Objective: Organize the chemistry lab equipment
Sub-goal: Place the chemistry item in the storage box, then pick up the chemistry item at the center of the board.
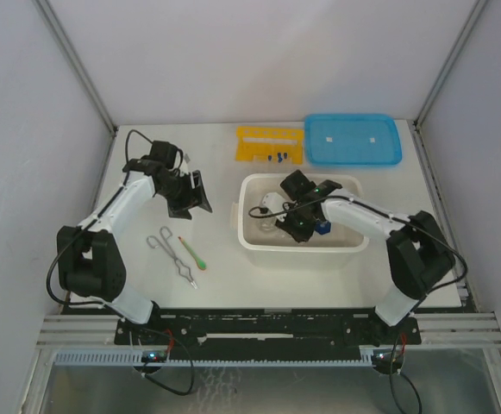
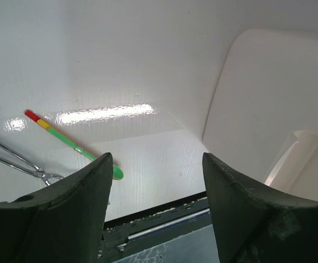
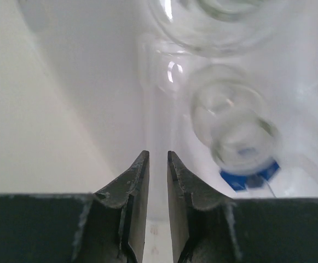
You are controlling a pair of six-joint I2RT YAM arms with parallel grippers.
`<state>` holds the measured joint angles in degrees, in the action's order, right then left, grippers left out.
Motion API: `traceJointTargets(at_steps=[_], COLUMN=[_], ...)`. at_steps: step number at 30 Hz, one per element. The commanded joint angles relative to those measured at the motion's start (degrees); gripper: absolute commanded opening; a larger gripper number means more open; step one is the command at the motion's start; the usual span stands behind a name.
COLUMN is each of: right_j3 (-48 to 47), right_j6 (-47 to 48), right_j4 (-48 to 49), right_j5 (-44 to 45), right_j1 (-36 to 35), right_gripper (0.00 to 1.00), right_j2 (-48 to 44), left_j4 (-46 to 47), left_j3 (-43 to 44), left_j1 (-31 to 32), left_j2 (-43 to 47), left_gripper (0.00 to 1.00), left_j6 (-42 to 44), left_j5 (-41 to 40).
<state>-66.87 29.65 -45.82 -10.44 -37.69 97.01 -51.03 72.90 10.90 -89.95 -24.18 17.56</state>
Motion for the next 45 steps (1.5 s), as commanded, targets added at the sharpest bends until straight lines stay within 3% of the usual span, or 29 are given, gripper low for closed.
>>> traceJointTargets(at_steps=[1, 12, 21, 29, 38, 43, 45], right_j3=[-1.46, -3.44, -0.78, 2.11, 4.03, 4.18, 4.20], right_j6=[-3.18, -11.07, -9.84, -9.78, -9.36, -8.95, -8.91], right_j4=[1.93, 16.22, 22.96, 24.67, 25.81, 25.94, 26.09], right_j5=[0.86, 6.65, 16.24, 17.27, 18.56, 18.63, 18.55], right_j1=[3.13, 9.17, 7.88, 7.79, 7.90, 7.90, 7.98], right_gripper=[0.19, 0.20, 0.19, 0.19, 0.19, 0.19, 0.19], right_j2=[-10.59, -28.93, -33.42, -35.88, -37.73, -37.85, -37.73], left_j4=[-0.27, 0.85, 3.35, 7.54, 10.25, 11.77, 12.84], left_j3=[-1.81, -9.94, -15.80, -20.10, -19.46, -20.03, -20.96], left_j1=[-0.20, -0.51, -1.85, -5.08, -5.96, -6.30, -6.37], left_j2=[2.38, 3.65, 2.65, -1.01, -4.59, -7.88, -8.80], left_gripper=[0.70, 0.68, 0.60, 0.51, 0.50, 0.39, 0.29], left_j6=[1.60, 1.36, -1.87, -4.85, -7.78, -7.55, -7.43], left_j5=[-0.27, -3.45, -5.14, -3.28, -5.26, -5.94, -5.67])
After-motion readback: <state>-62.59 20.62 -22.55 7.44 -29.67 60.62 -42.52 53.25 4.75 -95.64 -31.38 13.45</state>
